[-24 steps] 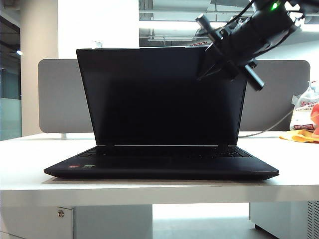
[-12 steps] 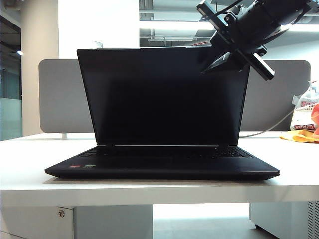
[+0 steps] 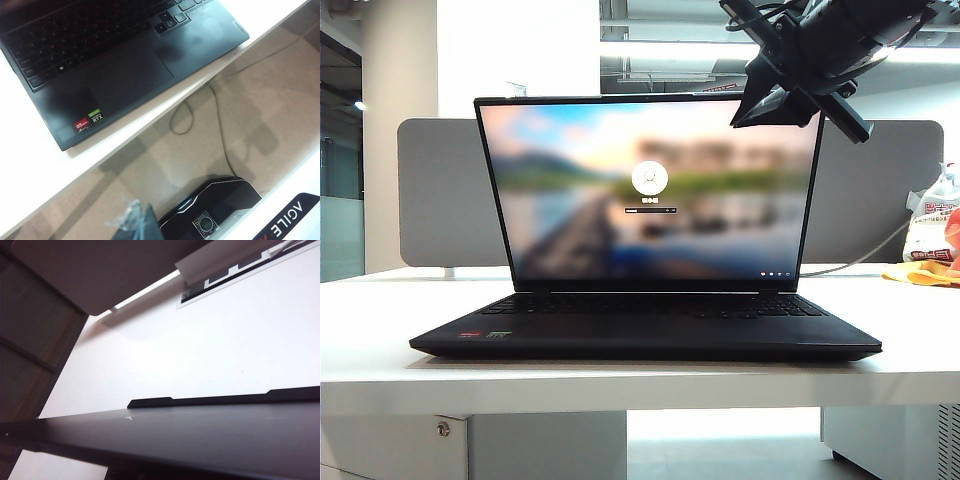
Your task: Open the lid of the laptop and use the keypad to enter the password "123".
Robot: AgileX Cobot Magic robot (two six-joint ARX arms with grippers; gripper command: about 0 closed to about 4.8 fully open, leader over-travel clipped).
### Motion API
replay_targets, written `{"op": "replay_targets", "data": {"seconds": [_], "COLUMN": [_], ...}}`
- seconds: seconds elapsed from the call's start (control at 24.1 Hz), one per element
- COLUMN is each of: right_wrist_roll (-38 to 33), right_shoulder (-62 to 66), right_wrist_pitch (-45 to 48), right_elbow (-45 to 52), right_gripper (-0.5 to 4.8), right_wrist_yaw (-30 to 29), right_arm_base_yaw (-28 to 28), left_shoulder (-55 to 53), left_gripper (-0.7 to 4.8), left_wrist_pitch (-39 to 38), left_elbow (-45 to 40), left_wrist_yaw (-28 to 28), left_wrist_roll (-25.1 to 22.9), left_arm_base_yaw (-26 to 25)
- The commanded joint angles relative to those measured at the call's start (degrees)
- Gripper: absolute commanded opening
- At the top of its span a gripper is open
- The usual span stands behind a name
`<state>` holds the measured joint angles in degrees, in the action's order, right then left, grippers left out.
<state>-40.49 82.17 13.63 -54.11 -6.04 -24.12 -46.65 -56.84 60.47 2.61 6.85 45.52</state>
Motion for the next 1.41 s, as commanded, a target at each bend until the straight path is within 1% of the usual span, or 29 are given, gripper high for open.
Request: {"op": "replay_targets", "data": {"seconds": [0.04,0.25,0.33,0.62,0.7,1.08,1.41], "right_wrist_roll": [1.4,2.3,4.9,6.3,6.3,6.3,6.3], "right_shoulder": [0.5,1.9,2.9,7.7,9.2,14.8,20.0], "right_wrist_pitch": [2.3,3.8,2.8,-3.2,-3.2,-1.4,-2.0], "right_elbow": [-0.7,-2.4,-6.1,-16.6,-17.9,-19.5,-27.8], "right_gripper": [-0.02,-0.02,-0.02,-0.02,-0.02,-0.02,-0.02], "right_wrist_yaw": [1.1,1.4,1.4,-0.5,-2.0,-3.0,-3.9], "right_arm_base_yaw": [0.0,0.1,0.3,4.1,5.4,7.3,7.8], "left_shoulder": [0.1,0.1,0.1,0.1,0.1,0.1,0.1], "left_gripper": [-0.06,-0.06,-0.06,-0.06,-0.06,-0.06,-0.06], "left_wrist_pitch": [0.2,0.1,0.1,0.1,0.2,0.2,-0.1], "left_elbow": [0.1,0.1,0.1,0.1,0.1,0.1,0.1], "left_wrist_yaw": [0.2,0.2,0.2,0.2,0.2,1.8,2.8], "left_wrist_roll": [-0.4,-0.4,-0.4,-0.4,-0.4,-0.4,-0.4], "left_arm_base_yaw": [0.0,0.0,0.0,0.0,0.0,0.0,0.0]}}
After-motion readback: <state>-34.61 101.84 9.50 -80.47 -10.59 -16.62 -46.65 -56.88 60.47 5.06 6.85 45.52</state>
